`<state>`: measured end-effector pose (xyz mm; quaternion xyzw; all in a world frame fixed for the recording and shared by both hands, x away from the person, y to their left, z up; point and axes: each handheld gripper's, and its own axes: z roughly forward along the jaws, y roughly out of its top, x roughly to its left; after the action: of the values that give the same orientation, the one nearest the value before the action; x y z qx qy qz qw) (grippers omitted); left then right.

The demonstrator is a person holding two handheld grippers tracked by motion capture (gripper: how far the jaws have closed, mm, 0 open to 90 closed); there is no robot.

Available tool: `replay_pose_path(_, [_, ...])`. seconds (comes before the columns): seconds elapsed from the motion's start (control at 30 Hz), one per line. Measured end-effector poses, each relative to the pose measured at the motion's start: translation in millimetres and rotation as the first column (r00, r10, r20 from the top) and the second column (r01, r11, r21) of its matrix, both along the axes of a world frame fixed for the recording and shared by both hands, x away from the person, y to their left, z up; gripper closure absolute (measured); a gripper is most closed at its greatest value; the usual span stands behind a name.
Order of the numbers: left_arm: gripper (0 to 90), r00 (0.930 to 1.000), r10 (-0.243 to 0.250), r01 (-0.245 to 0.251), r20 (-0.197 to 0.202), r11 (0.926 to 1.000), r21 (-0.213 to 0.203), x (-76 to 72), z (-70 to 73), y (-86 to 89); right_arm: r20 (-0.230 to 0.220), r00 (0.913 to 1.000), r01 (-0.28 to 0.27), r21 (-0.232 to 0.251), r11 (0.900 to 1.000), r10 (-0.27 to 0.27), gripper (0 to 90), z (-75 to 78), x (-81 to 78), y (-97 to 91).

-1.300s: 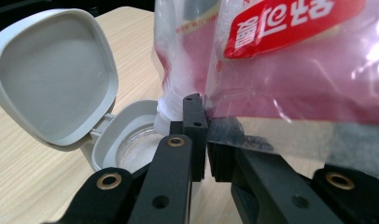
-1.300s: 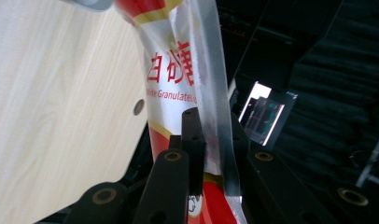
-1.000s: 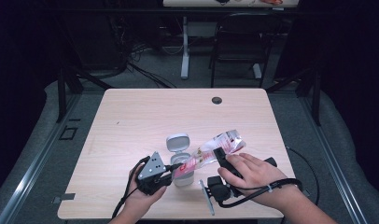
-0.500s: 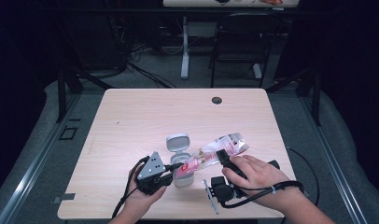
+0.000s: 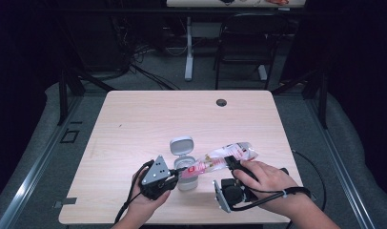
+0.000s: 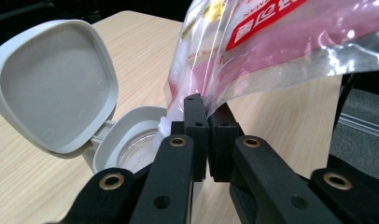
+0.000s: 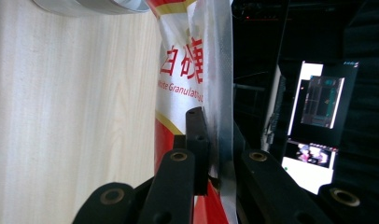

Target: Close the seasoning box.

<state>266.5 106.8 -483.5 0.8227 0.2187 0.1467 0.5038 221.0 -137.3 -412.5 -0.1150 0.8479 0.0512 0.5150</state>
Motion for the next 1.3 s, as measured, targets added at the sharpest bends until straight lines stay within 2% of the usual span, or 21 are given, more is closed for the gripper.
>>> replay_pose_path(0.03, [88.5, 1.0000, 0.003, -0.003, 0.000, 1.0000, 0.002, 0.0, 0.2, -0.1, -0.014, 0.9999, 0.002, 0.020, 0.9998, -0.002, 86.6, -2.0, 0.7, -1.5])
replay_pose_path(0.17, [88.5, 1.0000, 0.007, -0.007, 0.004, 1.0000, 0.001, 0.3, 0.4, -0.7, -0.030, 0.9991, 0.031, 0.034, 0.9989, -0.030, 87.2, -3.6, 0.4, -3.4])
replay_pose_path(0.2, [88.5, 1.0000, 0.008, -0.008, 0.006, 1.0000, -0.002, 0.3, 0.3, -0.9, -0.033, 0.9993, 0.019, 0.057, 0.9982, -0.018, 87.2, -5.6, 1.5, -4.5])
replay_pose_path(0.27, [88.7, 0.9999, 0.009, -0.009, 0.005, 0.9999, -0.005, 0.5, 0.8, -0.9, -0.031, 0.9993, 0.025, 0.053, 0.9983, -0.023, 87.3, -5.3, 1.3, -5.4])
replay_pose_path(0.3, [88.8, 0.9999, 0.010, -0.009, 0.005, 0.9999, -0.006, 0.7, 1.0, -0.9, -0.039, 0.9990, 0.024, 0.071, 0.9972, -0.021, 87.2, -7.0, 1.6, -6.2])
replay_pose_path(0.4, [89.0, 0.9999, 0.010, -0.010, 0.005, 0.9999, -0.006, 1.7, 1.8, -0.8, -0.032, 0.9990, 0.032, 0.064, 0.9974, -0.030, 87.0, -7.2, 1.2, -6.9])
replay_pose_path(0.43, [89.2, 0.9999, 0.012, -0.012, 0.002, 0.9999, -0.007, 1.8, 1.8, -1.0, -0.040, 0.9987, 0.035, 0.085, 0.9958, -0.032, 86.7, -9.3, 1.9, -8.0])
replay_pose_path(0.5, [89.4, 0.9999, 0.013, -0.013, 0.001, 0.9999, -0.008, 2.3, 1.9, -1.5, -0.045, 0.9986, 0.032, 0.091, 0.9953, -0.028, 86.5, -9.6, 2.8, -8.8])
replay_pose_path(0.53, [89.6, 0.9999, 0.012, -0.012, -0.001, 0.9999, -0.004, 2.6, 2.3, -1.5, -0.059, 0.9974, 0.047, 0.102, 0.9937, -0.041, 86.2, -9.5, 2.7, -9.9])
replay_pose_path(0.63, [89.8, 0.9999, 0.012, -0.012, 0.003, 0.9999, 0.002, 3.3, 3.1, -3.1, -0.076, 0.9967, 0.036, 0.135, 0.9902, -0.026, 85.0, -13.1, 6.1, -13.6])
replay_pose_path(0.77, [90.0, 0.9999, 0.015, -0.015, 0.005, 0.9999, -0.002, 4.3, 3.6, -4.3, -0.088, 0.9952, 0.054, 0.122, 0.9911, -0.043, 84.0, -14.5, 5.9, -15.6])
replay_pose_path(0.8, [90.0, 0.9999, 0.015, -0.015, 0.004, 0.9999, -0.001, 4.6, 3.9, -4.3, -0.093, 0.9951, 0.047, 0.139, 0.9892, -0.034, 83.7, -16.5, 6.5, -16.4])
replay_pose_path(0.97, [90.0, 0.9998, 0.017, -0.017, 0.007, 0.9998, -0.006, 5.5, 4.3, -5.4, -0.115, 0.9927, 0.056, 0.163, 0.9851, -0.037, 82.4, -20.2, 6.4, -18.3])
replay_pose_path(1.07, [90.0, 0.9998, 0.016, -0.016, 0.007, 0.9999, -0.004, 5.7, 4.4, -6.0, -0.115, 0.9923, 0.066, 0.159, 0.9851, -0.048, 80.8, -20.8, 7.0, -18.8])
replay_pose_path(1.1, [90.0, 0.9998, 0.016, -0.016, 0.008, 0.9999, -0.005, 5.7, 4.4, -6.2, -0.123, 0.9915, 0.065, 0.184, 0.9809, -0.042, 80.1, -23.1, 8.3, -19.3])
replay_pose_path(1.3, [90.0, 0.9997, 0.018, -0.018, 0.014, 0.9997, -0.015, 6.4, 5.4, -6.5, -0.132, 0.9900, 0.077, 0.207, 0.9754, -0.050, 78.3, -24.9, 9.0, -19.4])
